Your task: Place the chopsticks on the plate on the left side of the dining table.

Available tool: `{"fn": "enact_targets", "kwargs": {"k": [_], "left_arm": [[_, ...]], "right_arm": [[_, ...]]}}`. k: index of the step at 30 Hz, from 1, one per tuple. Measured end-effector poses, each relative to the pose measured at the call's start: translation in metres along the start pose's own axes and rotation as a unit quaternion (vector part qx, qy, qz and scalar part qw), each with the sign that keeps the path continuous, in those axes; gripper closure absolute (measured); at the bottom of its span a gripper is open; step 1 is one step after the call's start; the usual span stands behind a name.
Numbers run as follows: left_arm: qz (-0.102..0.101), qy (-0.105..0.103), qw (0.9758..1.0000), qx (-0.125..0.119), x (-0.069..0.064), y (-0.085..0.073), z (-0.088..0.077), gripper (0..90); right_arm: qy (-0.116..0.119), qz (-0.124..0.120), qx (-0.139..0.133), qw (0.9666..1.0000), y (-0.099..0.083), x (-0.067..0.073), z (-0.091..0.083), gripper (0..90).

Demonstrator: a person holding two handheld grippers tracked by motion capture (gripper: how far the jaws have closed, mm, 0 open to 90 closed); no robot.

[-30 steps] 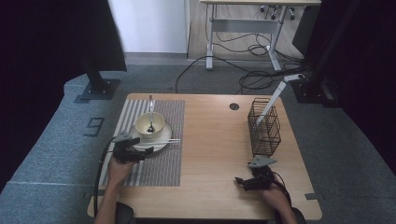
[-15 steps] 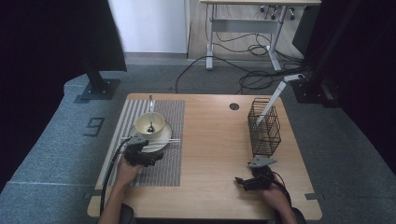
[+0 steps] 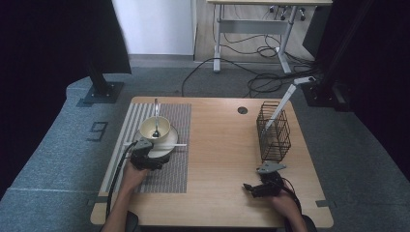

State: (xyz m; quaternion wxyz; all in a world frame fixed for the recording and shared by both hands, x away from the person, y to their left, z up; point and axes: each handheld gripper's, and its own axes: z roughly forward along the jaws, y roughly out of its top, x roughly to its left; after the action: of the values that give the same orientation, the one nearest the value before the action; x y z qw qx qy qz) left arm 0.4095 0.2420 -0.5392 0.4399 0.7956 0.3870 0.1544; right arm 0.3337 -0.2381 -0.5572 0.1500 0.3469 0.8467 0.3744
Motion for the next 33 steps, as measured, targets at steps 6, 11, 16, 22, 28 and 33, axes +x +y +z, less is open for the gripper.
{"fn": "enact_targets", "kwargs": {"k": [6,11,16,22,28,33], "left_arm": [[0.005,-0.005,1.0000,-0.002,-0.008,0.003,0.002,1.5],[-0.002,-0.019,0.9998,-0.011,-0.015,0.005,0.007,2.3],[0.002,-0.018,0.9998,-0.001,-0.021,0.009,0.014,2.2],[0.006,-0.012,0.9999,0.005,-0.022,0.011,0.018,2.1],[0.007,-0.009,0.9999,0.003,-0.022,0.011,0.021,1.9],[0.006,-0.008,0.9999,0.001,-0.021,0.011,0.021,1.9]], "right_arm": [[0.000,0.000,0.000,1.0000,0.000,0.000,0.000,10.7],[0.000,0.001,0.000,1.0000,0.000,0.000,0.000,10.6],[0.000,0.000,0.000,1.0000,0.000,0.000,0.000,10.5],[0.000,0.001,0.000,1.0000,0.000,0.000,0.001,10.4],[0.000,0.001,0.001,1.0000,0.001,0.000,0.001,10.2],[0.000,0.001,0.001,1.0000,0.001,0.000,0.001,10.2]]}}
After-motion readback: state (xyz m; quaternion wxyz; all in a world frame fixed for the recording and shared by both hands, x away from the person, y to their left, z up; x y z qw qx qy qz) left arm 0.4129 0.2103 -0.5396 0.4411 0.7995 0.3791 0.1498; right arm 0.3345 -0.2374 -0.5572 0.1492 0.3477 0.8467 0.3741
